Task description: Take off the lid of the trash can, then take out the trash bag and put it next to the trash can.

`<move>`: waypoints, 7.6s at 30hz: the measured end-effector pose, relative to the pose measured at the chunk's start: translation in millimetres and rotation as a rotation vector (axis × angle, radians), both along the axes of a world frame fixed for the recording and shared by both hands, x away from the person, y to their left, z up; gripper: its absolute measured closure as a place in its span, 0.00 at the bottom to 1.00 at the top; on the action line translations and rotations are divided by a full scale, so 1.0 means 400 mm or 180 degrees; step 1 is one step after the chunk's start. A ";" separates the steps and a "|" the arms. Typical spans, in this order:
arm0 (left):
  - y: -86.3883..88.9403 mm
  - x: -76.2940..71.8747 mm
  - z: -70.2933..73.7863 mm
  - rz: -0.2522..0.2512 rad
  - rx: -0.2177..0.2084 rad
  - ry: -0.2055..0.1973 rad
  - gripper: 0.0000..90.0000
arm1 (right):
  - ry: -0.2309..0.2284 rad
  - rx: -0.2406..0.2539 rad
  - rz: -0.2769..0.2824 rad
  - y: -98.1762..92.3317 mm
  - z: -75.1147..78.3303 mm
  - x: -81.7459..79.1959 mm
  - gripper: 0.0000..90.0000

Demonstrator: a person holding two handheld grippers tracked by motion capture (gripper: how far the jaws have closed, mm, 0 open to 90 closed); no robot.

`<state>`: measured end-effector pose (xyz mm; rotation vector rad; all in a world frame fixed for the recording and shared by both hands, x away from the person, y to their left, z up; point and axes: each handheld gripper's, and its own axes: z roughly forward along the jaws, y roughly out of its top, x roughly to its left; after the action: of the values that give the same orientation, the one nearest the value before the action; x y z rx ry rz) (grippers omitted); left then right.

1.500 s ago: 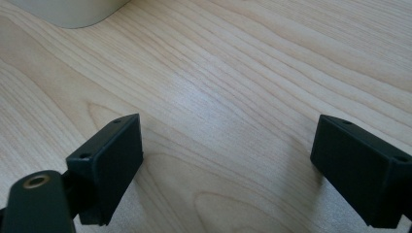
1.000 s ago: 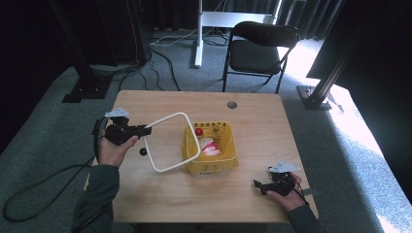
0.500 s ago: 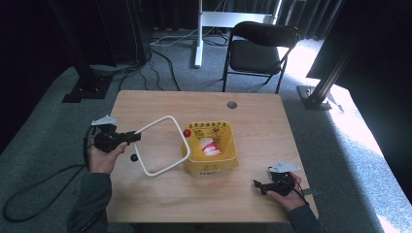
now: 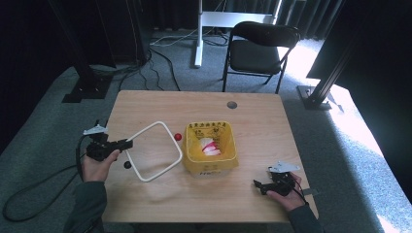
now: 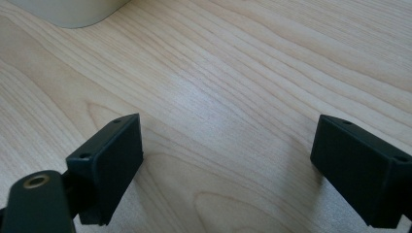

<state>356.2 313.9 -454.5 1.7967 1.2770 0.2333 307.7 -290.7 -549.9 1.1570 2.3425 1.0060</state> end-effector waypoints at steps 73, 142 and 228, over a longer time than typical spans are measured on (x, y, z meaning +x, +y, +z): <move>-0.050 0.021 -0.169 0.0625 0.0925 0.0295 0.64 | 0.0000 -0.0003 0.0005 0.000 0.000 0.000 0.12; -0.201 0.011 -0.081 -0.0012 0.0856 -0.0123 0.50 | -0.0010 0.0009 0.0012 -0.001 0.001 0.000 0.15; -0.287 -0.014 -0.071 -0.0480 0.0853 -0.0186 0.46 | -0.0516 0.0046 0.0677 0.190 0.099 0.075 0.55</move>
<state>350.7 199.1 -482.8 2.0873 1.1036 0.3842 337.8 -214.5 -510.3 0.8095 2.3659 1.1432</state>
